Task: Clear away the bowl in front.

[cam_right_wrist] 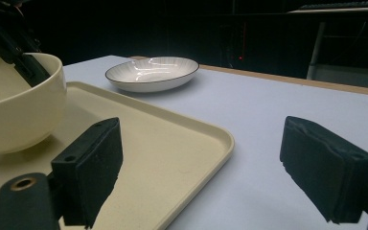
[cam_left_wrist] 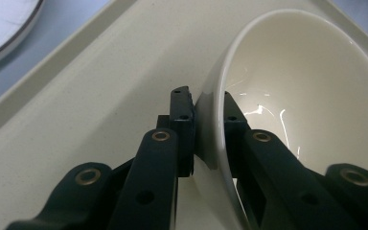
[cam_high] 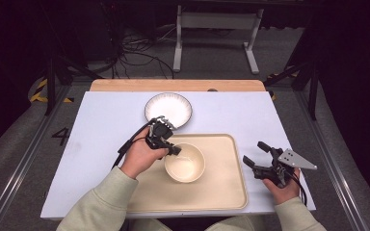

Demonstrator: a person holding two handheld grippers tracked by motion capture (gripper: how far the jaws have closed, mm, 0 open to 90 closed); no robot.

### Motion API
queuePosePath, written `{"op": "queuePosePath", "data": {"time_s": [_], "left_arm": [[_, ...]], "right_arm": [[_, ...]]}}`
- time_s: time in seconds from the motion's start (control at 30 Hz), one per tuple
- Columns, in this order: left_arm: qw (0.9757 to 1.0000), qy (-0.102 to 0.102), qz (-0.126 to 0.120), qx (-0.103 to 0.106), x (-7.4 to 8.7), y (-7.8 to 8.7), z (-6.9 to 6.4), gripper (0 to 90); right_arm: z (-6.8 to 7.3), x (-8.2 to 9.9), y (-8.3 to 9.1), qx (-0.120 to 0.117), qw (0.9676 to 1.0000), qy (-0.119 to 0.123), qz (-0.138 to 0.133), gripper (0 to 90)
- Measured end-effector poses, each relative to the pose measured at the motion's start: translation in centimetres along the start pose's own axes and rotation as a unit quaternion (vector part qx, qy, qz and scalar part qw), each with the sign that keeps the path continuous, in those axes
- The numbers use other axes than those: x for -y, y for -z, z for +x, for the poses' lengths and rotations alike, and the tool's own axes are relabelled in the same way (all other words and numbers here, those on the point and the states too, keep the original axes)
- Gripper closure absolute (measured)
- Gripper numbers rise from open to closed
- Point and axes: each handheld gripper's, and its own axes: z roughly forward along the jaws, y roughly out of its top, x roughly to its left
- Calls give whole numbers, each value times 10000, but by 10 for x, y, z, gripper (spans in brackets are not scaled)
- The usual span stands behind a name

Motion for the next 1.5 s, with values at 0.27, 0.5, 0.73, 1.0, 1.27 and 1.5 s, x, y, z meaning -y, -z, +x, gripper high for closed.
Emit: {"op": "queuePosePath", "data": {"time_s": [0.27, 0.5, 0.73, 1.0, 1.27, 1.5], "left_arm": [[10000, 8, 95, 8, 3, -5, 2, 818], [9998, 11, 163, 78, 3, -11, 1, 817], [9998, -8, 168, 110, 3, -13, 4, 817], [9996, -32, 281, 58, 4, -15, 5, 814], [9997, -19, 242, -34, 4, -17, 8, 785], [9997, -75, 131, -165, 5, -12, 8, 672]], "right_arm": [[0, 0, 0, -8, 10000, -5, -5, 153], [0, 0, 0, -7, 10000, -9, -12, 153], [0, 0, 0, -9, 10000, -9, -14, 153], [0, 0, 0, -11, 10000, -6, -10, 153], [0, 0, 0, -15, 10000, -2, -14, 153], [0, 0, 0, -6, 10000, 7, -19, 153]]}}
